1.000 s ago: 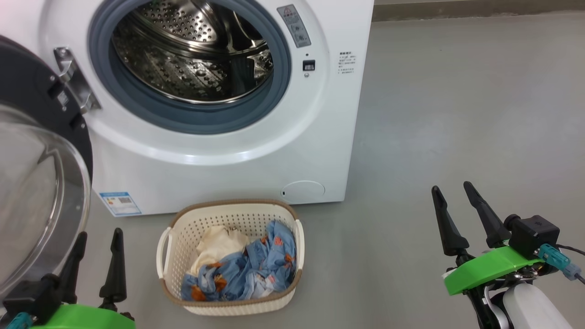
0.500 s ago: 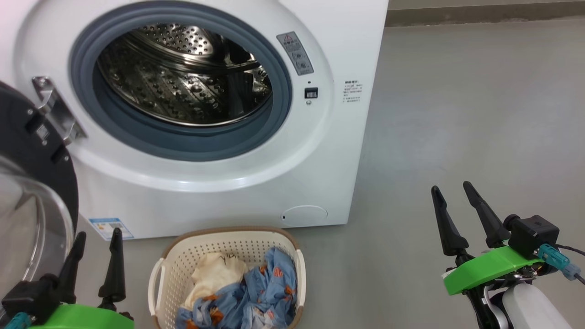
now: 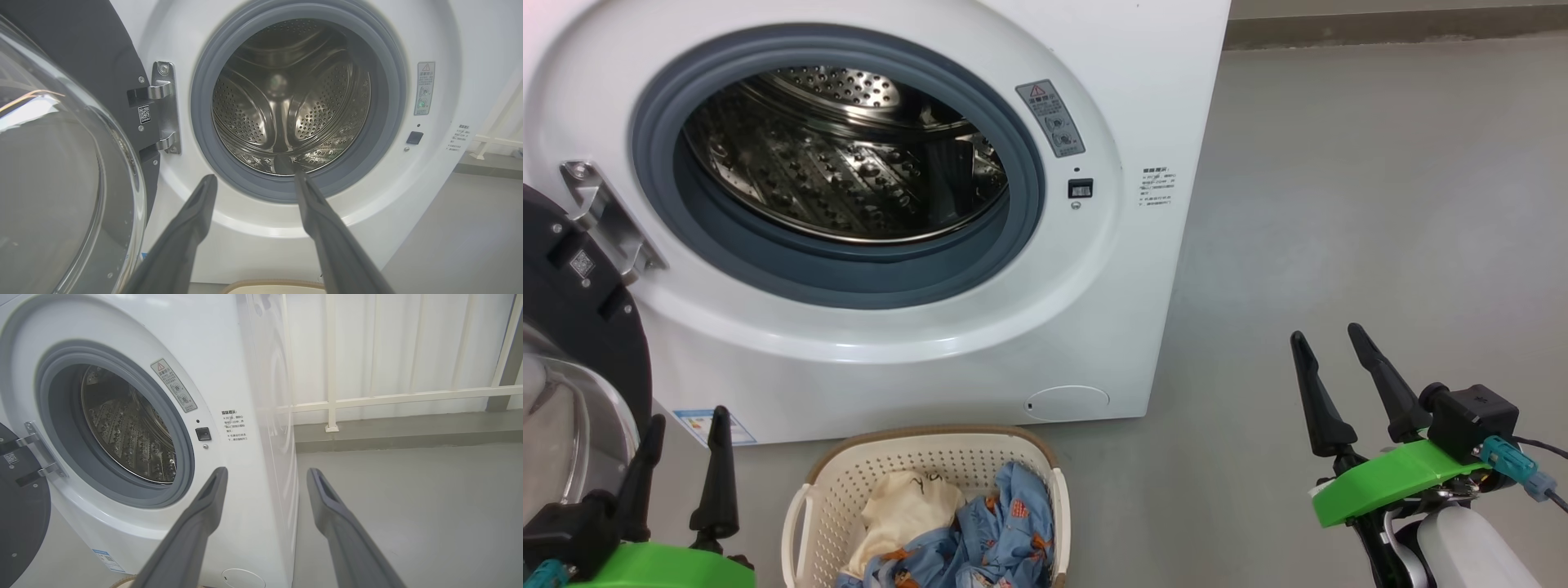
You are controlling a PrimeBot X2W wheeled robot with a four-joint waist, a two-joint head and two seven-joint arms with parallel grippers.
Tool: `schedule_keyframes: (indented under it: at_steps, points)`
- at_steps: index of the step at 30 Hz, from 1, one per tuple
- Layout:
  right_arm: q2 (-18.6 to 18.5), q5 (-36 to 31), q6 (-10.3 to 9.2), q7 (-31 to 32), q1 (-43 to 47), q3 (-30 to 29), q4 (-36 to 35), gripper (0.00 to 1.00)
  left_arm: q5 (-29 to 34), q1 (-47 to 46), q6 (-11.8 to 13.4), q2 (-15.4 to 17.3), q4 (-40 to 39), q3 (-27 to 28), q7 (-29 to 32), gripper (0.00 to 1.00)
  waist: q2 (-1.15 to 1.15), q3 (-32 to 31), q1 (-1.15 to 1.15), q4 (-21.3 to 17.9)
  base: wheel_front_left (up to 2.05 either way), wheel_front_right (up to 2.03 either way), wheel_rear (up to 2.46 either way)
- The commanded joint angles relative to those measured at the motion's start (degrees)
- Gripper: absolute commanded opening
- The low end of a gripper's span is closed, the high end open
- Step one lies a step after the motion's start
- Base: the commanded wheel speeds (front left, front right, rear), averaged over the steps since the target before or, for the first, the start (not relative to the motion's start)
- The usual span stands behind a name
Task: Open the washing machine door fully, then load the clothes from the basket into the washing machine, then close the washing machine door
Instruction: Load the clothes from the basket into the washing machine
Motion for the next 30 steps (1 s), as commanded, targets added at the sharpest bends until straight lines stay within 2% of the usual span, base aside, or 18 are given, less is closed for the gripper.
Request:
schedule_keyframes:
  at_steps: [1, 30]
  points:
    - [-0.23, -0.41, 0.43, -0.6, -0.75, 0.78, -1.41, 1.0, 0.13, -1.79, -0.24, 1.38, -0.66, 2.34, -0.6, 1.0, 0.0, -0.06, 0.0, -0.02, 0.0, 0.0, 0.0]
    - [-0.42, -0.26, 0.43, -0.6, -0.97, 0.97, -1.3, 1.0, 0.72, -1.83, -0.51, 0.78, -0.27, 2.59, -0.6, 1.0, 0.0, -0.12, 0.0, -0.06, 0.0, 0.0, 0.0]
